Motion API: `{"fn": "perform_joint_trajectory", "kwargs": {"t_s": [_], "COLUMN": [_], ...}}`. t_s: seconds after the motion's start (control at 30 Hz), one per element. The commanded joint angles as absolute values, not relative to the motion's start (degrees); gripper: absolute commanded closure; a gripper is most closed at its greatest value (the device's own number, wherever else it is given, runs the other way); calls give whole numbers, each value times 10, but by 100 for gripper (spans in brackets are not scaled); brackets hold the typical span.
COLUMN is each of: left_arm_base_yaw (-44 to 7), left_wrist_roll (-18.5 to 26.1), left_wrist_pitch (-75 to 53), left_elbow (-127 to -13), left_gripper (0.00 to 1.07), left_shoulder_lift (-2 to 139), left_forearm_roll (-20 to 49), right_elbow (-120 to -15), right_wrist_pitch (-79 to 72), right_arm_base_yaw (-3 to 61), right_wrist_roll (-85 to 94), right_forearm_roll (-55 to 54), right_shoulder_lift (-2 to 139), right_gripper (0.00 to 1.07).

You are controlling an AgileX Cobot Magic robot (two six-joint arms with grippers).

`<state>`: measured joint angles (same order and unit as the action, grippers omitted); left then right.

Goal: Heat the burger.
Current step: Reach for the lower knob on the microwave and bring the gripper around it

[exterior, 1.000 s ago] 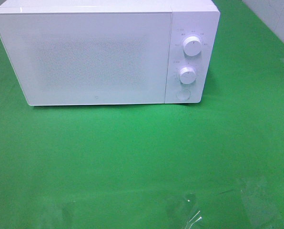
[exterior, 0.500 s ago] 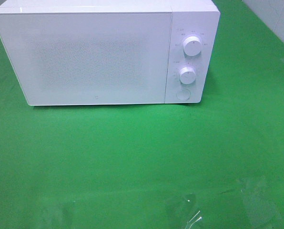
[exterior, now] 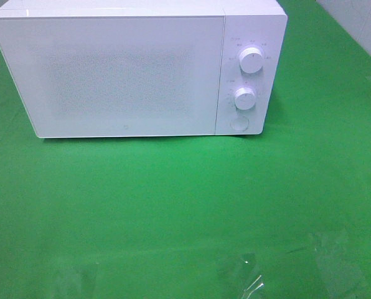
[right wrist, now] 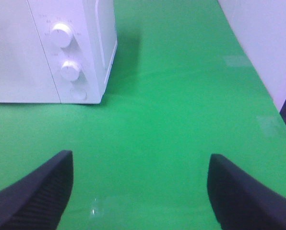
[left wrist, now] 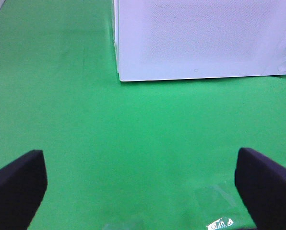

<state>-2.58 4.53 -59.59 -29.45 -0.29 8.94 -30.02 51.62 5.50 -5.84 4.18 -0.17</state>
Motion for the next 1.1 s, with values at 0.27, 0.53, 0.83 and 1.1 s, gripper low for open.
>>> {"fn": "perform_joint_trajectory", "kwargs": {"t_s": [0.27,0.53,0.83,1.1], "left_arm_base_yaw": [-25,-25,-25,-25], "left_wrist_roll": [42,42,42,42], "left_wrist_pitch": [-592,-592,-592,-592], "left_elbow": [-292,-292,-292,-292], "left_gripper": [6,6,6,6], "left_shoulder_lift": [-18,-17,-17,-17], "left_forearm_roll": [95,94,94,94], "right_elbow": [-304,-303,-267,-225], "right_wrist_pitch": [361,284,182,81], "right_arm_base_yaw": [53,53,53,53], "right_wrist_roll": [-80,-80,-80,-80], "right_forearm_roll": [42,44,44,42], "right_shoulder_lift": [93,168,238,293], "right_gripper": [34,34,34,34]}}
